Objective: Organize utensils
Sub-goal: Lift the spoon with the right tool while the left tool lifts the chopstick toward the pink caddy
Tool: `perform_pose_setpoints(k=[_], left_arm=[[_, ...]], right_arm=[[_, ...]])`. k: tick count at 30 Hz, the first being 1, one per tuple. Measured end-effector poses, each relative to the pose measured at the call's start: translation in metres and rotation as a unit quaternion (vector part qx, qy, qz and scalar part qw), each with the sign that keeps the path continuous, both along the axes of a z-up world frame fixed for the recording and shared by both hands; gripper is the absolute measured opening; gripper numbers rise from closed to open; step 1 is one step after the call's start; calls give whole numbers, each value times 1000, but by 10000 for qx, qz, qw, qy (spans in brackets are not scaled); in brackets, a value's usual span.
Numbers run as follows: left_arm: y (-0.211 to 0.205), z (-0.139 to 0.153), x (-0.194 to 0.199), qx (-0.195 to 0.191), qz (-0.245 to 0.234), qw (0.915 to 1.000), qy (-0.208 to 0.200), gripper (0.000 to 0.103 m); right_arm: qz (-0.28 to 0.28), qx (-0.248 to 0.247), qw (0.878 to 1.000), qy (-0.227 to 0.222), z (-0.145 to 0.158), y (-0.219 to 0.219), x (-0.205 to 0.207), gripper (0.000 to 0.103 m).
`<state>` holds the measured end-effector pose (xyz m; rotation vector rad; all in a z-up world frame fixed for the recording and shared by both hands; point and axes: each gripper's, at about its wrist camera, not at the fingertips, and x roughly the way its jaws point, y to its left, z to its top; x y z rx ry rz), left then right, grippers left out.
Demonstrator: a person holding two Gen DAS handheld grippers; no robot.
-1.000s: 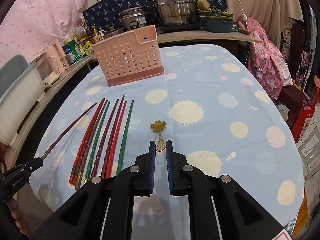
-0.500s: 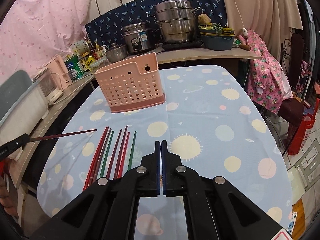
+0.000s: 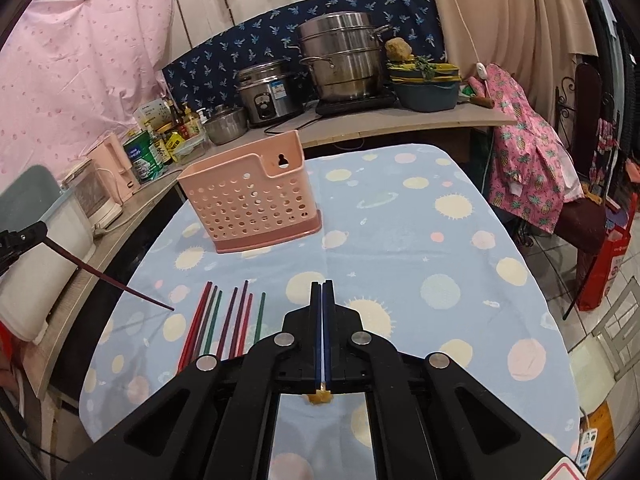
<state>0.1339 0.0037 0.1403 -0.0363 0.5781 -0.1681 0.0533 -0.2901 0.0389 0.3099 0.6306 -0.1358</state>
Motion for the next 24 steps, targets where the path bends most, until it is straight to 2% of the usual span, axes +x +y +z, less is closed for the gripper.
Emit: perform_pose_setpoints(k=[2, 3, 10, 18, 22, 24], left_arm=[[-1, -3, -4, 13, -26, 10000, 18, 7], [-2, -5, -6, 26, -39, 10000, 35, 7], [-3, -13, -19, -24, -90, 9999, 136, 7], [-7, -14, -20, -16, -85, 9998, 197, 7], [-8, -14, -19, 6, -94, 9997, 207, 8], [-9, -15, -17, 26, -98, 9997, 222, 8]], right_arm=[[-137, 196, 9995, 208, -18, -10, -7, 41], [-192, 299, 9989, 292, -28, -13, -11, 45], [-428, 837, 9914, 907, -90, -34, -22, 46], [-562, 1135, 9882, 860, -111, -55, -10, 46], [-505, 1048, 9906, 725, -112, -57, -3, 46], [-478, 1066, 9907, 701, -112, -58, -1, 41]])
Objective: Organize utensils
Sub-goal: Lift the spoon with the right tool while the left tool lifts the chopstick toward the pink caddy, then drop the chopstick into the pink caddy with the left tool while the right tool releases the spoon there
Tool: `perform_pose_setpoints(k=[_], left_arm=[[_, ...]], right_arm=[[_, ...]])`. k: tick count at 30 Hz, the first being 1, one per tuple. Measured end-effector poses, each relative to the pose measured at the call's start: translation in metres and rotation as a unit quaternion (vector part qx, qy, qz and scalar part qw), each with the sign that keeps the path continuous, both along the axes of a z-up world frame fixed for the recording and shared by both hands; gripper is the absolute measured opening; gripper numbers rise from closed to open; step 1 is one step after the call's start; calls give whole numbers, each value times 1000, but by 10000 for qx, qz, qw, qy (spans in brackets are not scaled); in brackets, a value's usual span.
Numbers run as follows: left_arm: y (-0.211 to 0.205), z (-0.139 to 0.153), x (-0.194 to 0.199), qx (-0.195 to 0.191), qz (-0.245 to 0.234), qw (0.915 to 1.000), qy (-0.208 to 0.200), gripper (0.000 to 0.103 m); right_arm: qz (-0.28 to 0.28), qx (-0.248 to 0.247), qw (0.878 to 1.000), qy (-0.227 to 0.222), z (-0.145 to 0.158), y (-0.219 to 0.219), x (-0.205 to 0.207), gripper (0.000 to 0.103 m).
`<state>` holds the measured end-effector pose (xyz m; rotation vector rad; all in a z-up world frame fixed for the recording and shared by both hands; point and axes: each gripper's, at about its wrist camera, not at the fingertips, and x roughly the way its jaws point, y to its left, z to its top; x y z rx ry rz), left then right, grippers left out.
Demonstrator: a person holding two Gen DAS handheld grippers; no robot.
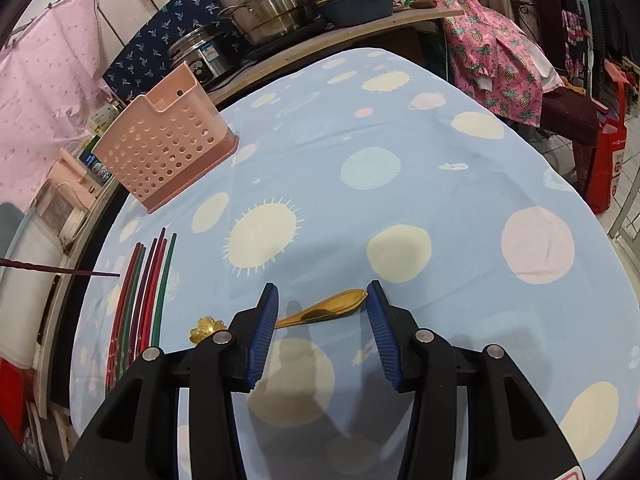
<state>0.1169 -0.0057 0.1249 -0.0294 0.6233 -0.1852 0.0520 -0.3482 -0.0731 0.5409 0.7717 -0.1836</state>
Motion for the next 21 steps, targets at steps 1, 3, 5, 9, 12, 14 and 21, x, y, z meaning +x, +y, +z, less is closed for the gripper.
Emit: perform_pose_setpoints(k=[1, 3, 5, 9, 12, 14, 21], left_arm=[[-1, 0, 0, 6, -6, 10000, 7, 8], [-3, -1, 1, 16, -14, 10000, 20, 8], [-3, -1, 1, 21, -16, 10000, 25, 8], [-4, -1, 2, 15, -19, 10000, 30, 8], [-5, -1, 1, 28, -33, 10000, 15, 8], [-7, 1, 2, 22, -54, 10000, -9, 8], [-7, 20, 15, -62, -147, 9998, -109, 7]], right_arm=[[15, 47, 10000, -1, -1, -1, 1, 29], [52, 195, 9998, -17, -3, -3, 1, 15], [52, 216, 9997, -69, 0, -2, -1, 13], [164, 159, 9994, -257, 20, 4, -5, 9], [296, 54, 9984, -469, 47, 12, -6, 5], [402, -123, 9976, -559, 66, 19, -3, 3], [772, -810, 9901, -843, 127, 46, 17, 3]])
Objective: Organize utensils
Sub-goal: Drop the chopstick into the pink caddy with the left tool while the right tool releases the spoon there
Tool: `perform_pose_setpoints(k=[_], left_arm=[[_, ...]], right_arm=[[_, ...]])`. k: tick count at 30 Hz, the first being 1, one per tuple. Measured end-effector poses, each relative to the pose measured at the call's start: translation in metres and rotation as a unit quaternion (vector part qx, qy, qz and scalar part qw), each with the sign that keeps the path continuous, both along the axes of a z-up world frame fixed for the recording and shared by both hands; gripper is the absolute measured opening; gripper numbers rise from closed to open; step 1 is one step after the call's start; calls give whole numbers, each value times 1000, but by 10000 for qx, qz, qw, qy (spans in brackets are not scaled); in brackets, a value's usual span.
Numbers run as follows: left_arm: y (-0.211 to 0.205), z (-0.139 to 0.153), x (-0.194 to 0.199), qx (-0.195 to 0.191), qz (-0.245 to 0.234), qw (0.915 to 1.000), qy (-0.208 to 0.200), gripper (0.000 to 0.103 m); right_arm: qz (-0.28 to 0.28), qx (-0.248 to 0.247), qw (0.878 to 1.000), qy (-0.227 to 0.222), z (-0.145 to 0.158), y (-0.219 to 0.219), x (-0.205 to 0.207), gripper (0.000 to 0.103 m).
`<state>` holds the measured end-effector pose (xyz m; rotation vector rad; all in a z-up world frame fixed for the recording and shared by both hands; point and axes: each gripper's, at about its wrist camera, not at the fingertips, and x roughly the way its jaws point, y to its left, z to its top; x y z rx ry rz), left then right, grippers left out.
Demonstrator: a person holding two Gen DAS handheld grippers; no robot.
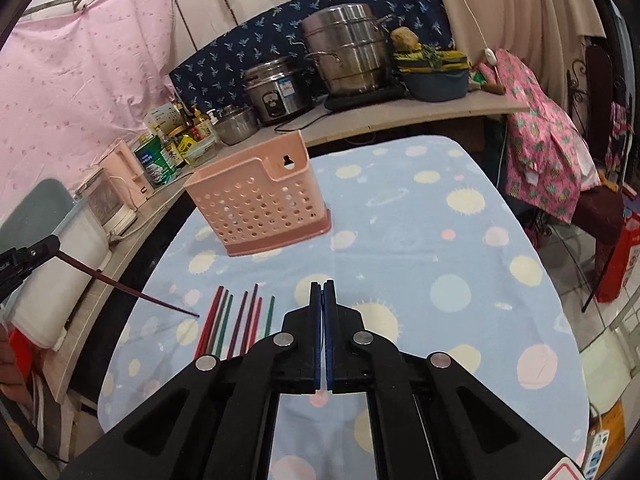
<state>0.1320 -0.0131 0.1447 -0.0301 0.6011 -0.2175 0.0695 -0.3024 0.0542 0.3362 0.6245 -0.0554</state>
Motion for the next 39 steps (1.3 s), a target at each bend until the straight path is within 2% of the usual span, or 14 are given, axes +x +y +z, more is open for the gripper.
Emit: perform_pose_setpoints(k=[7, 13, 17, 20, 23, 27, 32, 39], left_arm=[[1, 42, 27, -74, -58, 9995, -293, 7], [-11, 96, 58, -96, -16, 9963, -856, 7], [-24, 128, 83, -218, 27, 9923, -1218, 7], [-34, 141, 106, -294, 69, 9902, -1364, 7], [-42, 143, 129, -346, 112, 9887, -1457, 7], [-53, 132, 156, -324, 172, 9888, -1444, 7], [-57, 104, 181, -383, 137, 9931, -1097, 7], [-63, 70, 196, -200, 212, 9961, -827, 9]], right_arm=[[161, -489, 9981, -348, 58, 15, 38, 3], [146, -929, 9935, -641, 104, 18, 90, 2], [130, -985, 9929, -646, 119, 16, 132, 2], [109, -961, 9937, -571, 121, 13, 162, 3], [97, -914, 9947, -457, 116, 10, 189, 2], [85, -963, 9950, -265, 100, 10, 216, 2], [129, -951, 9954, -34, 77, 9, 236, 2], [229, -1029, 9943, 126, 59, 17, 250, 5]])
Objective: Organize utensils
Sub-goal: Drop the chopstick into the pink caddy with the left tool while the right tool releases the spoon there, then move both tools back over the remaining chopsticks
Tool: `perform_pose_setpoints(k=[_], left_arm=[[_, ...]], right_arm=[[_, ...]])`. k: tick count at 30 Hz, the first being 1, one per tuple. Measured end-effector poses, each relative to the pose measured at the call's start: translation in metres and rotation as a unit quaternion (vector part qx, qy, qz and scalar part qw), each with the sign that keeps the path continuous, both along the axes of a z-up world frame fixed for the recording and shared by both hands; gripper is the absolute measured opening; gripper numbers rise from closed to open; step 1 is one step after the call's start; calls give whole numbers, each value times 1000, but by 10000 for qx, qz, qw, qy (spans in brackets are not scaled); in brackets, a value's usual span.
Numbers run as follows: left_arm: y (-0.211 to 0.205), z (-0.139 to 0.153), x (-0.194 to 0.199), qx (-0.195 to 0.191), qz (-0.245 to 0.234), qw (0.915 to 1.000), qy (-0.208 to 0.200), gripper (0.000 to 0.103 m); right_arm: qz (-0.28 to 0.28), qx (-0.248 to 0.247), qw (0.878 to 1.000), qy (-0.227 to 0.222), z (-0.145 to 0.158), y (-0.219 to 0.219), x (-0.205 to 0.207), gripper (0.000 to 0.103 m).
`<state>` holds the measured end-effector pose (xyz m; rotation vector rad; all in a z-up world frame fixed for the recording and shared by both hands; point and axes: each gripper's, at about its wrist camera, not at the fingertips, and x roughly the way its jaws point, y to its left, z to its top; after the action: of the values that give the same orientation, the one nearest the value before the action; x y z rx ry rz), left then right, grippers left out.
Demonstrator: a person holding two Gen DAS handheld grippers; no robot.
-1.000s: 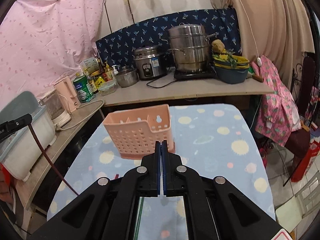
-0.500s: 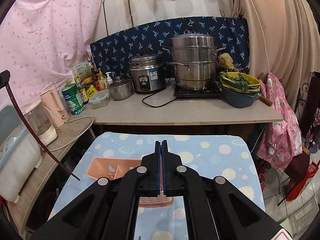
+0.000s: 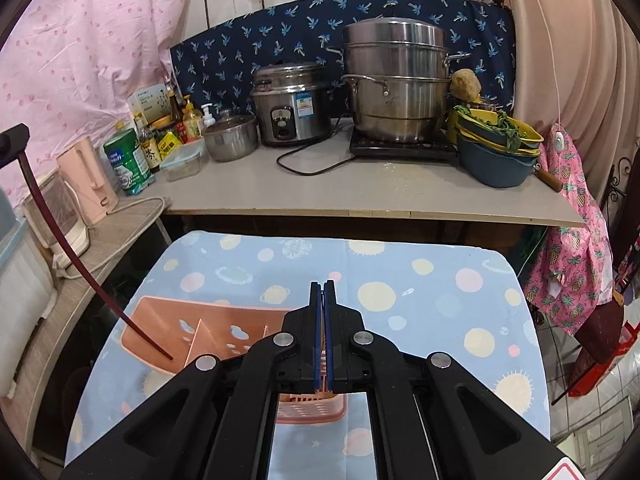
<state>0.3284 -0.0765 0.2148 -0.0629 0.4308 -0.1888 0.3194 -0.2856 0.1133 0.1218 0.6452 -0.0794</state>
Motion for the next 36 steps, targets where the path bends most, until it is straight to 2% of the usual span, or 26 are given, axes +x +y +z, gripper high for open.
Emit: perform_pose_setpoints(k=[2, 4, 6, 9, 14, 23, 28, 36], left_arm=[[1, -5, 0, 98, 97, 9999, 48, 23], [3, -8, -2, 133, 175, 9997, 80, 38], [5, -9, -7, 153, 202, 9996, 78, 39], [8, -9, -16, 226, 250, 9994, 79, 47], [13, -8, -38, 363, 302, 9989, 80, 49], [24, -24, -87, 512, 256, 9980, 270, 52], [33, -47, -117, 579, 207, 9969, 497, 52], [50, -99, -164, 650, 150, 9938, 891, 52]], right_arm=[[-20, 27, 10000, -77, 2, 1, -4, 22], [-52, 36, 9998, -193, 7, 1, -11, 32], [-47, 47, 9996, -269, 14, 3, -19, 34], [-26, 46, 9994, -348, 22, 7, -32, 38], [4, 73, 9990, -436, 32, 15, -59, 48], [73, 109, 9991, -408, 31, 30, -119, 54], [106, 161, 9992, -346, 19, 38, -158, 58], [64, 264, 9996, -52, -21, 45, -220, 59]])
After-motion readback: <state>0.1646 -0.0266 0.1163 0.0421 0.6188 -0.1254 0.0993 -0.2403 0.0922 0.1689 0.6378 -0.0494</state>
